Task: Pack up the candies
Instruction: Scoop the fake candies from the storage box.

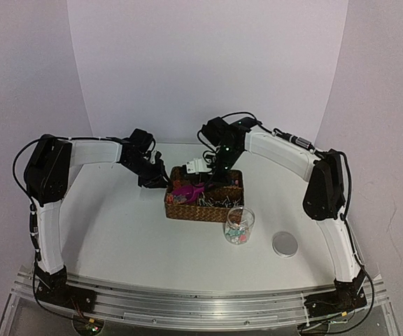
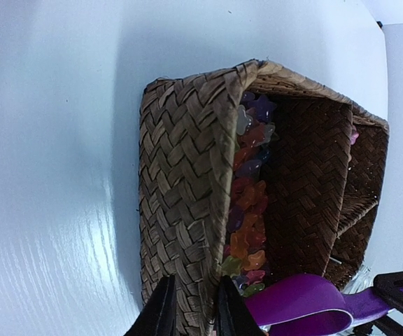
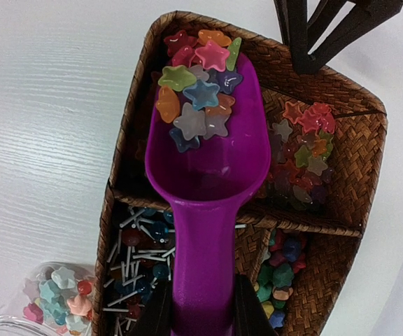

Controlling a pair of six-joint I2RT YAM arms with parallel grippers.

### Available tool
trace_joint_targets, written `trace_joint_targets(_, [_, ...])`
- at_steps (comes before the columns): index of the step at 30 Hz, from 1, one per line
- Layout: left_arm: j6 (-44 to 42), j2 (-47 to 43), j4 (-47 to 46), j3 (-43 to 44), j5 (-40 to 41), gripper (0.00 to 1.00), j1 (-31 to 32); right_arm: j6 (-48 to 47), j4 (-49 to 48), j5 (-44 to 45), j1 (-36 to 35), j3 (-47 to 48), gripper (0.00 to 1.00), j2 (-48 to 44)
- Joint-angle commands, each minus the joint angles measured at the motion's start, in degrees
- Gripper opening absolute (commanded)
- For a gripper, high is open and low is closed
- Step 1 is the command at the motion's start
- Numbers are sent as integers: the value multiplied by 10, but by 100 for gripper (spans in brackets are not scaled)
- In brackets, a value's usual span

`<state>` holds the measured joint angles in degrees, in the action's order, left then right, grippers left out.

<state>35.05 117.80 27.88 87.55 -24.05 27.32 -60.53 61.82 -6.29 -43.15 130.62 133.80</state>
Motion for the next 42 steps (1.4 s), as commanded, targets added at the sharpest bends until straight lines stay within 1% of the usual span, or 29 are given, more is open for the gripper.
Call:
trace_joint_targets(1, [7, -12, -4, 0, 9, 19, -8, -13, 12, 14, -6, 7, 0, -44])
trace_joint_targets(7, [7, -13, -5, -2, 8, 19, -8, -2, 25, 28, -5, -22, 0, -61])
trace_joint_targets(14, [8, -10, -6, -3, 5, 18, -8, 18, 38, 39, -4, 12, 0, -71])
trace_joint_targets(20, [9, -10, -6, -4, 5, 18, -8, 16, 48, 68, -1, -32, 0, -74])
trace_joint_targets(23, [9, -10, -5, -4, 5, 18, -8, 23, 47, 69, 7, -32, 0, -75])
trace_joint_targets(28, [8, -11, -5, -3, 4, 18, -8, 50, 40, 10, 26, -17, 0, -84])
trace_joint_targets(31, [8, -12, -5, -3, 4, 18, -8, 59, 34, -11, 43, -46, 0, -98])
trace_joint_targets(35, [9, -11, -7, -4, 2, 18, -8, 74, 3, -64, 60, -73, 0, -116])
trace_joint_targets(42, [8, -15, -7, -5, 3, 17, -8, 84, -31, -108, 85, -108, 0, -140])
